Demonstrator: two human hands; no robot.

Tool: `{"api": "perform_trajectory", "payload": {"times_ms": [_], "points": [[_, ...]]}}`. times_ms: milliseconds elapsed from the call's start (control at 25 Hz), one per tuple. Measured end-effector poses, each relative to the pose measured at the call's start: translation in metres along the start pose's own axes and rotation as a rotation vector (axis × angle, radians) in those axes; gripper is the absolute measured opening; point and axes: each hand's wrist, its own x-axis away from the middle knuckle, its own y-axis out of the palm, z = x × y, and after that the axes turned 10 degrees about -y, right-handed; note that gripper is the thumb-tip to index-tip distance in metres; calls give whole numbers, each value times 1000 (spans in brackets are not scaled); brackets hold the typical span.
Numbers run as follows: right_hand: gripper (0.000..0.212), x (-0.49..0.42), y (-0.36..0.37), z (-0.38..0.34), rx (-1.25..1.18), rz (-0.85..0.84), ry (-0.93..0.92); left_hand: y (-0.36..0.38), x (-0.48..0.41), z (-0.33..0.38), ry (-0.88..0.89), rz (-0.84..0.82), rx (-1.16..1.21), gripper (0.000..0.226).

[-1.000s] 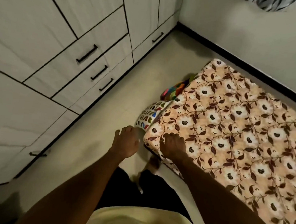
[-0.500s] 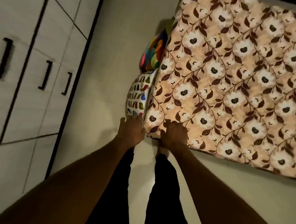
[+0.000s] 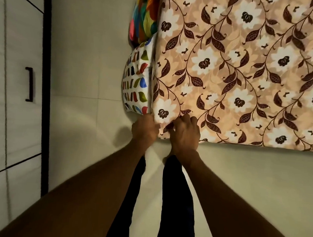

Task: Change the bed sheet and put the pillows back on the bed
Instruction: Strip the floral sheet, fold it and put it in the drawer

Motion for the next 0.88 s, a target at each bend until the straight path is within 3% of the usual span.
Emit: {"api": "perform_trajectory", "payload": {"times_ms": [240, 680, 880], "points": [[8, 4, -20, 8, -157, -11, 10, -20, 14, -4, 18, 54, 89, 26], [14, 59, -224, 13, -230, 157, 32, -185, 152, 92, 354, 190, 46, 13], [7, 94, -295, 13, -343, 196, -14, -232, 197, 104, 497, 166, -31, 22]]}}
